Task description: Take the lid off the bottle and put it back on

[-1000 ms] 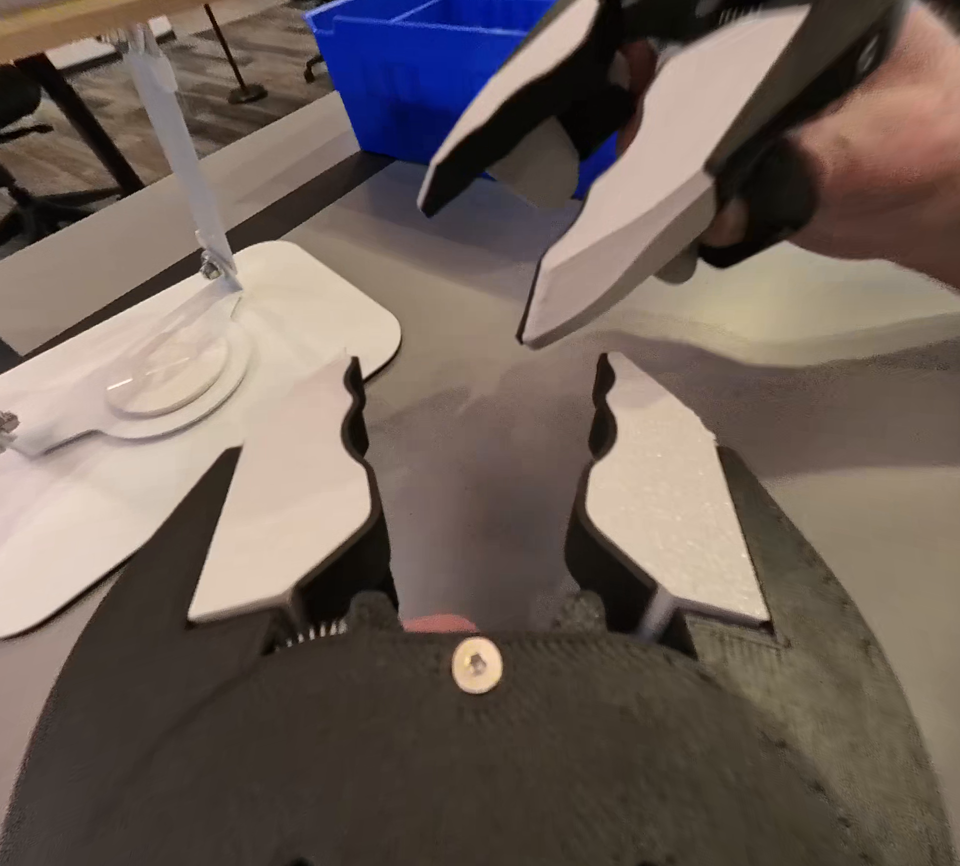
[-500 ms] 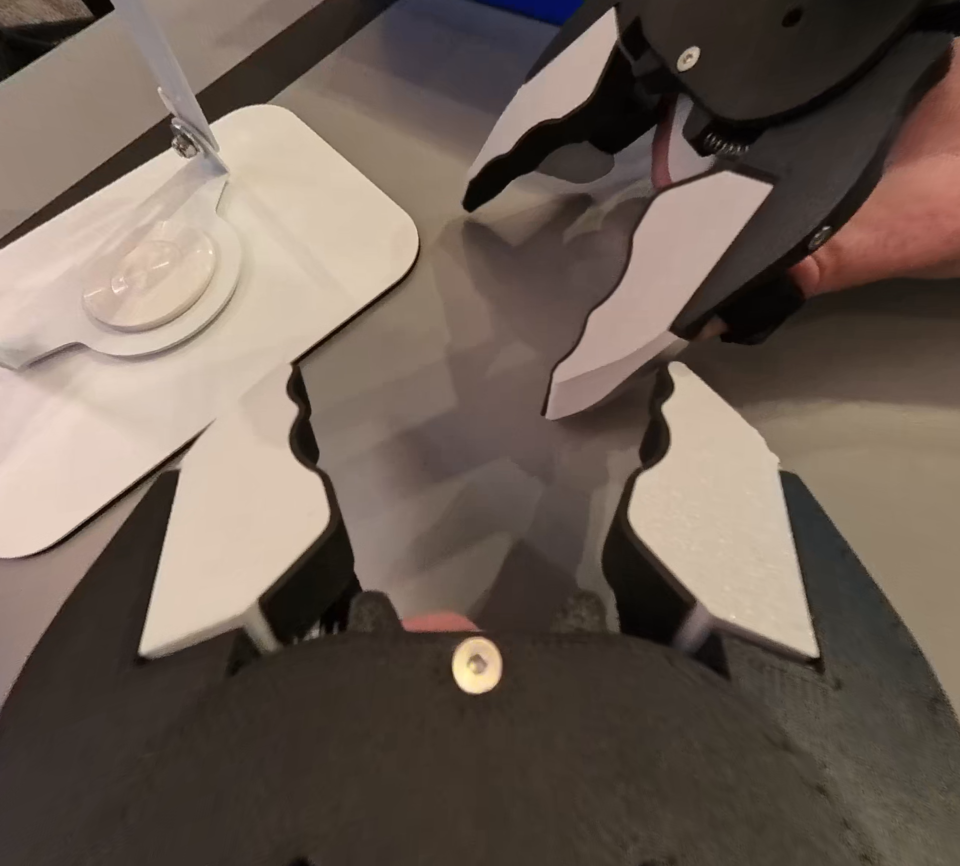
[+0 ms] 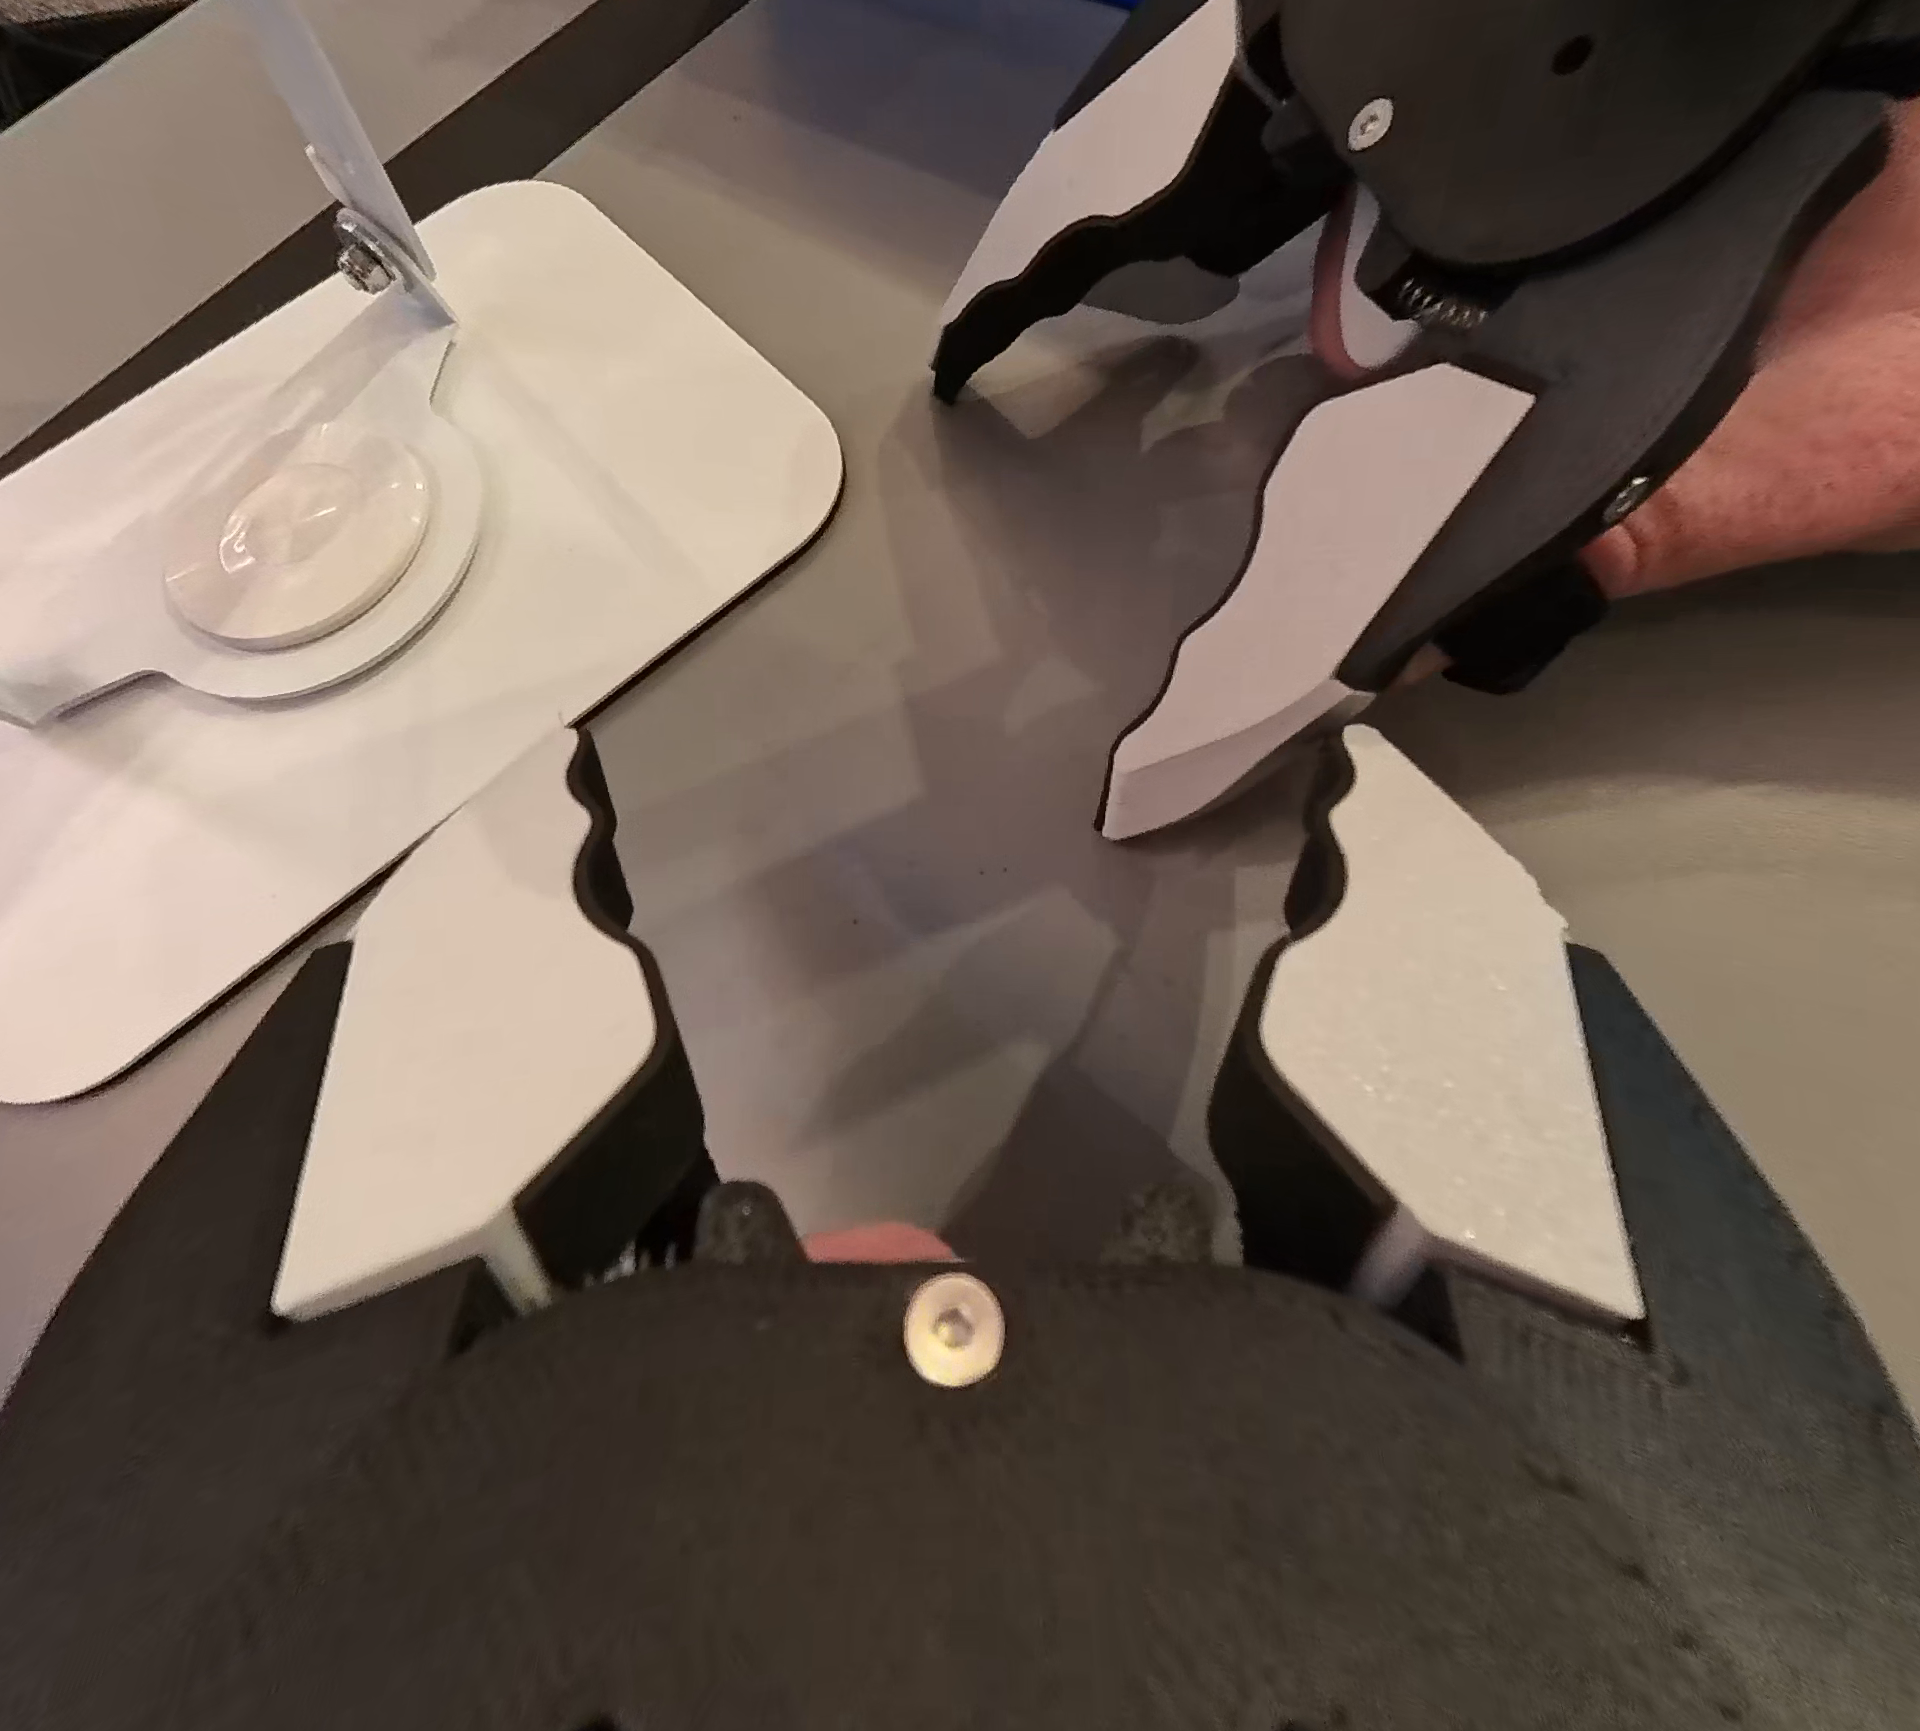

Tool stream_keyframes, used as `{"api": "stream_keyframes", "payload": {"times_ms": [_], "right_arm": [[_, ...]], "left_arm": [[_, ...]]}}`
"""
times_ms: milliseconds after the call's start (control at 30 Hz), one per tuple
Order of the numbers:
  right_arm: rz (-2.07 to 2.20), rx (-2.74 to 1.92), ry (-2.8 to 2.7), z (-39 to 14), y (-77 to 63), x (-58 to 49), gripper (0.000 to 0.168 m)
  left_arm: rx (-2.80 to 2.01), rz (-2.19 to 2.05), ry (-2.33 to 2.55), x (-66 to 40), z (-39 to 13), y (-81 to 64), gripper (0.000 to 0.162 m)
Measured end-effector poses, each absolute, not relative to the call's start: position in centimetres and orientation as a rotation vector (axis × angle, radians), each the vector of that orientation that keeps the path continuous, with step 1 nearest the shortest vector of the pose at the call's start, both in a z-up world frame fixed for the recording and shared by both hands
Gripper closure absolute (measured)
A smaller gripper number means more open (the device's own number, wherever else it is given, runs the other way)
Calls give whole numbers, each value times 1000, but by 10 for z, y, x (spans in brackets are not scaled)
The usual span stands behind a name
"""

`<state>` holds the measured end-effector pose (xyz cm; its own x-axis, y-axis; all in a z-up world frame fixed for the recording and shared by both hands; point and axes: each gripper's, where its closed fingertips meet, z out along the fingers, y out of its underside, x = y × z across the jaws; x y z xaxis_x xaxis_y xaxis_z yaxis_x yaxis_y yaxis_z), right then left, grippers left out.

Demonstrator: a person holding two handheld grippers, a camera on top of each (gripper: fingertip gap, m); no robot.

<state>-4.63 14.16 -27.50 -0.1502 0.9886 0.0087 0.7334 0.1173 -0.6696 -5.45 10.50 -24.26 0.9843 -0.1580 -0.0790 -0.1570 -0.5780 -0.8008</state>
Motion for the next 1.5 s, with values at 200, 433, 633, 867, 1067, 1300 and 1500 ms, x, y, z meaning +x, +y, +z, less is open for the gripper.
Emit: {"api": "stream_keyframes", "payload": {"times_ms": [200, 433, 633, 867, 1067, 1300, 1500], "right_arm": [[737, -1666, -1944, -275, 142, -46, 45], [737, -1665, -1945, -275, 142, -46, 45], [737, -1665, -1945, -275, 142, -46, 45], [738, -1663, -1946, -275, 142, -46, 45], [738, -1663, -1946, -275, 142, -46, 45], [738, -1663, -1946, -275, 142, -46, 45], [738, -1662, -1947, -275, 142, -46, 45]], "left_arm": [[-2200, -8, 218, -54, -243, 105, 39], [-2203, -19, 226, -53, -244, 105, 40], [-2203, -18, 226, -53, -244, 106, 40], [-2205, -18, 227, -53, -244, 106, 40], [-2205, -17, 228, -53, -244, 105, 40], [-2209, -15, 231, -53, -245, 105, 40], [-2212, -11, 234, -53, -245, 105, 41]]}}
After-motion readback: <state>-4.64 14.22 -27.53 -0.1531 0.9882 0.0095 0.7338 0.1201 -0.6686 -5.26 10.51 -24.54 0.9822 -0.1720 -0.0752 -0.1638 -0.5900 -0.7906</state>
